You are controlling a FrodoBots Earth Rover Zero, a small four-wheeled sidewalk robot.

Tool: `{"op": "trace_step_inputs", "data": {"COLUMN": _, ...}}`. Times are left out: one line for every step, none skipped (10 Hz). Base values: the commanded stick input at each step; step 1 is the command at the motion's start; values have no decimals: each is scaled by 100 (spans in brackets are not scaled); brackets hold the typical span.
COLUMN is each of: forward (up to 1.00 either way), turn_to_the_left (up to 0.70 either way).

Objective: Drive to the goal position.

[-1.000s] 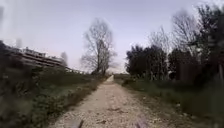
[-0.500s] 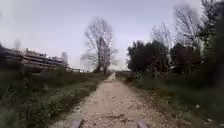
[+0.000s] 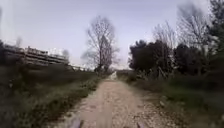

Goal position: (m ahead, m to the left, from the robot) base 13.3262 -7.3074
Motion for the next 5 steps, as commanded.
{"op": "trace_step_inputs", "data": {"forward": 70, "turn_to_the_left": 0}}
{"op": "trace_step_inputs", "data": {"forward": 70, "turn_to_the_left": 0}}
{"op": "trace_step_inputs", "data": {"forward": 70, "turn_to_the_left": 0}}
{"op": "trace_step_inputs", "data": {"forward": 70, "turn_to_the_left": 0}}
{"op": "trace_step_inputs", "data": {"forward": 70, "turn_to_the_left": 0}}
